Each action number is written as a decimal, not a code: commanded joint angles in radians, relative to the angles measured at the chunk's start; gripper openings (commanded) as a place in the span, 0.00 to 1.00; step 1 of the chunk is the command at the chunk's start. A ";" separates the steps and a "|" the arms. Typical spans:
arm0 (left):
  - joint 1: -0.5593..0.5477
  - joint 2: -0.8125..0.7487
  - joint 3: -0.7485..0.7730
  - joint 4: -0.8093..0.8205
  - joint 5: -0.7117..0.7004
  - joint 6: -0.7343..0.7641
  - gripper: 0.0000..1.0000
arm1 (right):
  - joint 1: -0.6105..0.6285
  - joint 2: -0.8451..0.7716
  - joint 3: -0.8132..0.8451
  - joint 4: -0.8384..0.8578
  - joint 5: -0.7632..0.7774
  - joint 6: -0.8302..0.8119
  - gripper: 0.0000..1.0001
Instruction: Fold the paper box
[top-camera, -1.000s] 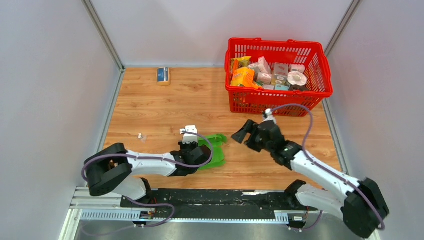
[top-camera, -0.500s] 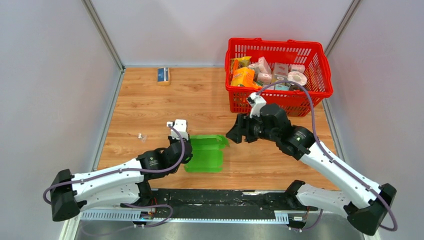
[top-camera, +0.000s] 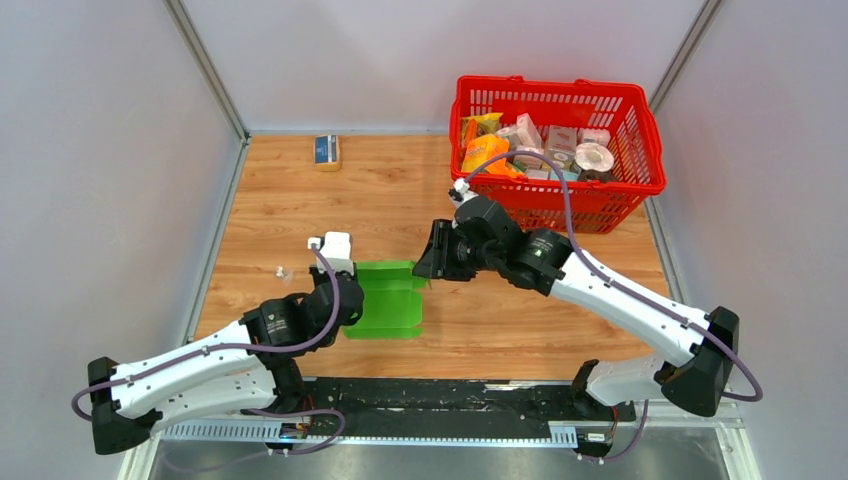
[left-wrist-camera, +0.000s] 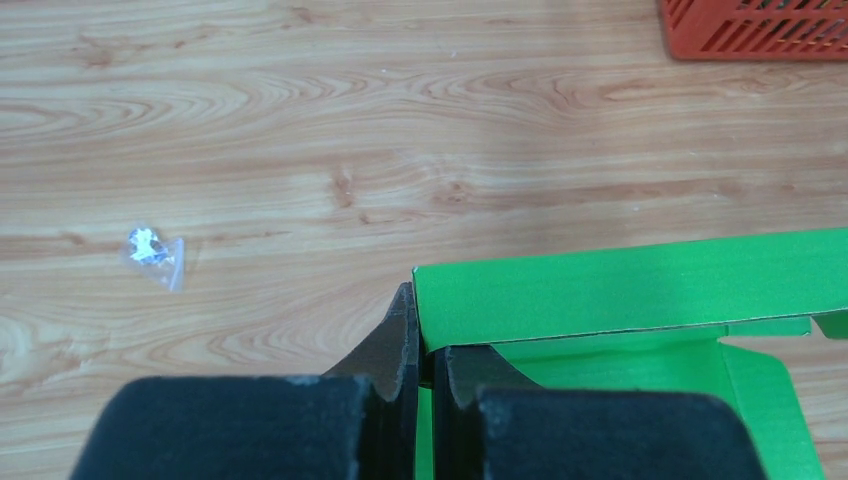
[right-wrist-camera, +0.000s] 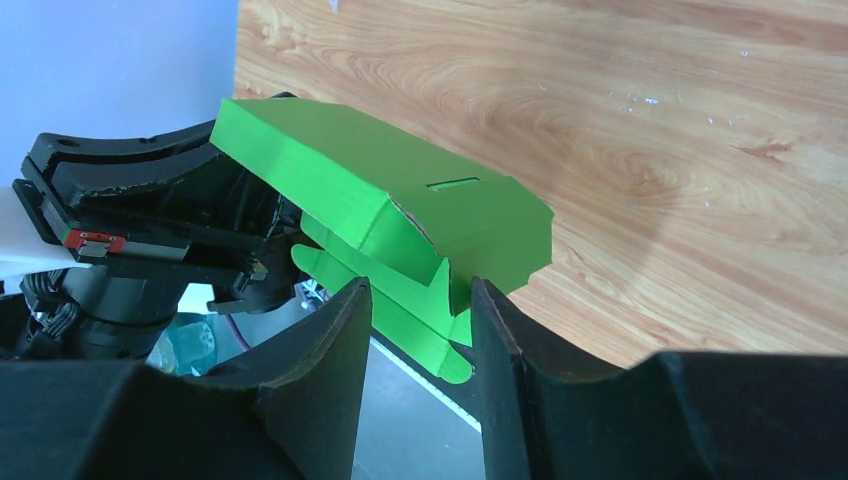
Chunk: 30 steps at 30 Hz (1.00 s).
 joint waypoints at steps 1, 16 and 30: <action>0.001 -0.005 0.052 -0.045 -0.054 0.020 0.00 | 0.014 -0.020 0.047 0.037 0.066 0.058 0.42; 0.001 -0.014 0.067 -0.064 -0.100 0.029 0.00 | 0.109 0.046 0.102 0.086 0.161 -0.017 0.40; 0.003 -0.063 0.064 -0.087 -0.087 0.005 0.00 | 0.030 0.075 0.002 0.286 -0.015 0.119 0.41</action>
